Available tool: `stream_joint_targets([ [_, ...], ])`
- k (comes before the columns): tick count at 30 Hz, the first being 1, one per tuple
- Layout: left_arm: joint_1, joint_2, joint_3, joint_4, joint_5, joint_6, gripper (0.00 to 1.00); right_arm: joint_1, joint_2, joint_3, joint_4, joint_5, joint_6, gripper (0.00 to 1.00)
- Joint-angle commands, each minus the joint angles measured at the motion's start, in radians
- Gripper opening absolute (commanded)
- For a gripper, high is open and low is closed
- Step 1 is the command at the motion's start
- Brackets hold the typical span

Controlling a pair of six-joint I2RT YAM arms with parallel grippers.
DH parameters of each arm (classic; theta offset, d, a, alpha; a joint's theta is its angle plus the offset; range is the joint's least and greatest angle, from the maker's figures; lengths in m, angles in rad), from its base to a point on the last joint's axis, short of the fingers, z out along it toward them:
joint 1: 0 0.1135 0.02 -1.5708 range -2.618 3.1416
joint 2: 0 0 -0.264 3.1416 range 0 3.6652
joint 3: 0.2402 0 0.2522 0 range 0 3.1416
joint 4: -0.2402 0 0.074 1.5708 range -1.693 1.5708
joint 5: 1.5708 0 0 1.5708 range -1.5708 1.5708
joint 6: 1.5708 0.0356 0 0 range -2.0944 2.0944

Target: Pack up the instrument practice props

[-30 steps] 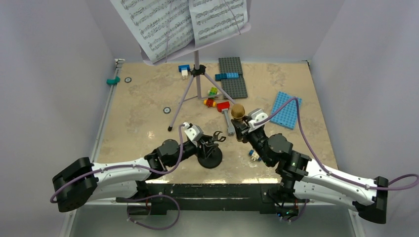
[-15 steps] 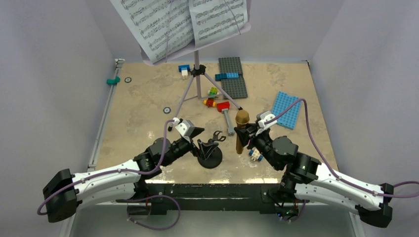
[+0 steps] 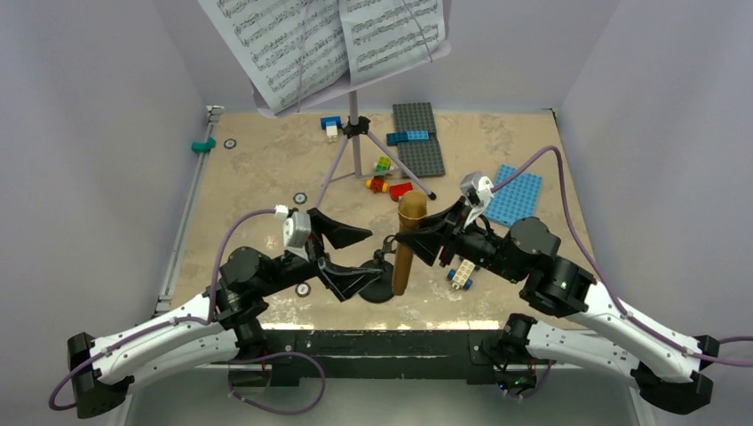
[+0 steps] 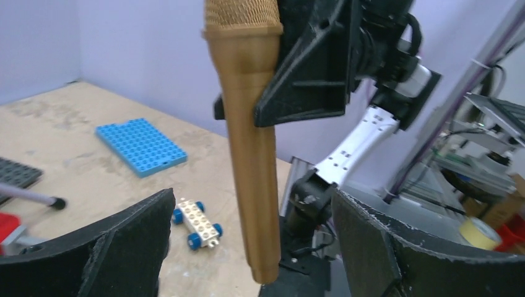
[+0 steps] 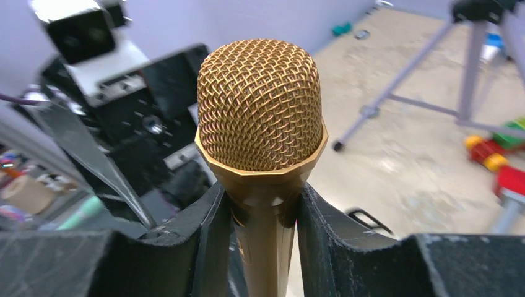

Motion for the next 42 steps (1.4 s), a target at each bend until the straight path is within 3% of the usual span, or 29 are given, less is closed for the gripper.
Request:
stream_joint_targets([
  [1, 0.003, 0.081, 0.099, -0.005, 0.202, -0.048, 1.0, -0.003, 0.081, 0.111, 0.129, -0.189, 0.067, 0.0],
  [7, 0.003, 0.199, 0.157, 0.012, 0.289, -0.079, 0.99, -0.003, 0.152, 0.136, 0.222, -0.251, 0.11, 0.0],
  [9, 0.003, 0.219, 0.165, 0.015, 0.3, -0.081, 0.9, -0.003, 0.162, 0.133, 0.244, -0.261, 0.118, 0.0],
  [11, 0.003, 0.232, 0.17, 0.016, 0.317, -0.079, 0.67, -0.003, 0.166, 0.133, 0.255, -0.269, 0.119, 0.0],
  [13, 0.003, 0.234, 0.182, -0.016, 0.308, -0.072, 0.31, -0.003, 0.163, 0.133, 0.243, -0.266, 0.118, 0.0],
  [14, 0.003, 0.226, 0.185, -0.047, 0.286, -0.062, 0.14, -0.003, 0.158, 0.134, 0.226, -0.249, 0.118, 0.1],
  [15, 0.003, 0.209, 0.186, -0.081, 0.23, -0.054, 0.0, -0.003, 0.149, 0.134, 0.208, -0.23, 0.109, 0.31],
  [16, 0.003, 0.186, 0.184, -0.119, 0.194, -0.048, 0.0, -0.003, 0.137, 0.134, 0.184, -0.21, 0.098, 0.51],
  [18, 0.005, 0.121, 0.177, -0.202, 0.043, -0.033, 0.0, -0.003, 0.103, 0.136, 0.116, -0.132, 0.065, 0.74],
  [20, 0.017, 0.053, 0.188, -0.332, -0.129, -0.026, 0.0, -0.004, 0.07, 0.142, 0.032, -0.046, 0.037, 0.83],
  [22, 0.082, 0.012, 0.232, -0.54, -0.28, -0.061, 0.0, -0.009, 0.034, 0.137, -0.046, 0.026, 0.01, 0.85],
  [26, 0.367, 0.002, 0.301, -0.877, -0.371, -0.186, 0.0, -0.011, -0.045, 0.089, -0.088, 0.111, -0.021, 0.89],
  [29, 0.572, 0.046, 0.304, -1.003, -0.386, -0.266, 0.0, -0.011, -0.08, 0.059, -0.105, 0.139, -0.022, 0.9],
  [33, 0.847, 0.151, 0.246, -0.945, -0.247, -0.327, 0.0, -0.011, -0.096, 0.042, -0.12, 0.136, -0.022, 0.9],
  [37, 1.104, 0.352, 0.246, -0.836, -0.133, -0.366, 0.0, -0.011, -0.111, 0.02, -0.117, 0.149, -0.005, 0.91],
  [42, 1.278, 0.644, 0.38, -0.756, 0.0, -0.387, 0.0, -0.01, -0.113, -0.007, -0.114, 0.132, 0.02, 0.91],
])
